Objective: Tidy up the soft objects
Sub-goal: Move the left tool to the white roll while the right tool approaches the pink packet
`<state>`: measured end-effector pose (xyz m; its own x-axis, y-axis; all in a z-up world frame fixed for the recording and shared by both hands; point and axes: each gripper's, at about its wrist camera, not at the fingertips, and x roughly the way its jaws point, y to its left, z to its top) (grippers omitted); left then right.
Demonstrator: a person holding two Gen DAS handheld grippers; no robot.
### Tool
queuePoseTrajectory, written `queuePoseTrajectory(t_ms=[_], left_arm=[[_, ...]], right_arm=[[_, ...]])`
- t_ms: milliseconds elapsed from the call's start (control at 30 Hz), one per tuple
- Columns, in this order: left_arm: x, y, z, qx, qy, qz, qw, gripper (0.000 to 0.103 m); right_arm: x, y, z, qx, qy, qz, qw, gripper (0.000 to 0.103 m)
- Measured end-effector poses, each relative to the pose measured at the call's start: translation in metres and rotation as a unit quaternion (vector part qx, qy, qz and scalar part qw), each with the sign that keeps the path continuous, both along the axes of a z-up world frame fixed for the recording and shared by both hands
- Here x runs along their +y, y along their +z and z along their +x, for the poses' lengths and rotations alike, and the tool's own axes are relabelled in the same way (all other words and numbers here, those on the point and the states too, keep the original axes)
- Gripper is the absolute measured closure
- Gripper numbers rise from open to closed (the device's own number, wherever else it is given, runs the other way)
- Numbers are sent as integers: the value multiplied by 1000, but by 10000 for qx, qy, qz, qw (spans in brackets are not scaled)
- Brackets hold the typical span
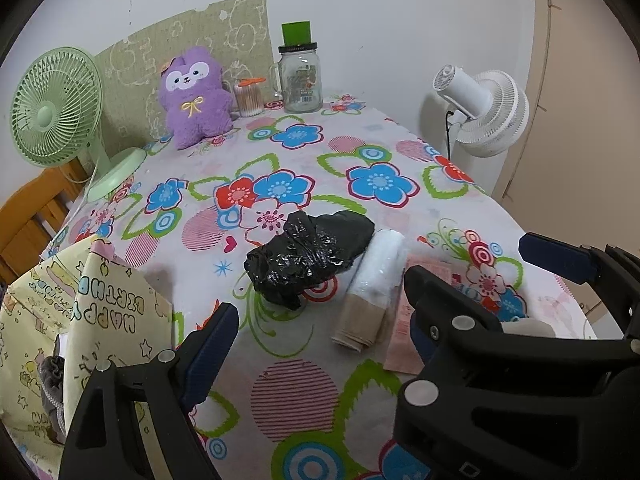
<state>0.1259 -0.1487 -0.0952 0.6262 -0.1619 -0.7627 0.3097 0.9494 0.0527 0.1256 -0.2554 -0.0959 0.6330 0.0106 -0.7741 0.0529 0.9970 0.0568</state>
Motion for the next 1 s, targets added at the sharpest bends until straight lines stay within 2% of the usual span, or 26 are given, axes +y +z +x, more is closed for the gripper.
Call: queuePoseTrajectory(t_ms=[300,600,767,1000], left_arm=[[4,-15,17,201,132,162,9996,14],[8,-33,30,418,237,203,9986,17],[9,-38,35,465,235,166,9985,17],[8,-39,34,452,181,146,9987,17]], right_arm=[[3,-18,19,268,22,42,9996,14],[9,-37,35,534,7,-131,9985,14],[8,-47,43,696,-13,-30,9976,15],[8,-49,44,702,-11,-1,9975,23]])
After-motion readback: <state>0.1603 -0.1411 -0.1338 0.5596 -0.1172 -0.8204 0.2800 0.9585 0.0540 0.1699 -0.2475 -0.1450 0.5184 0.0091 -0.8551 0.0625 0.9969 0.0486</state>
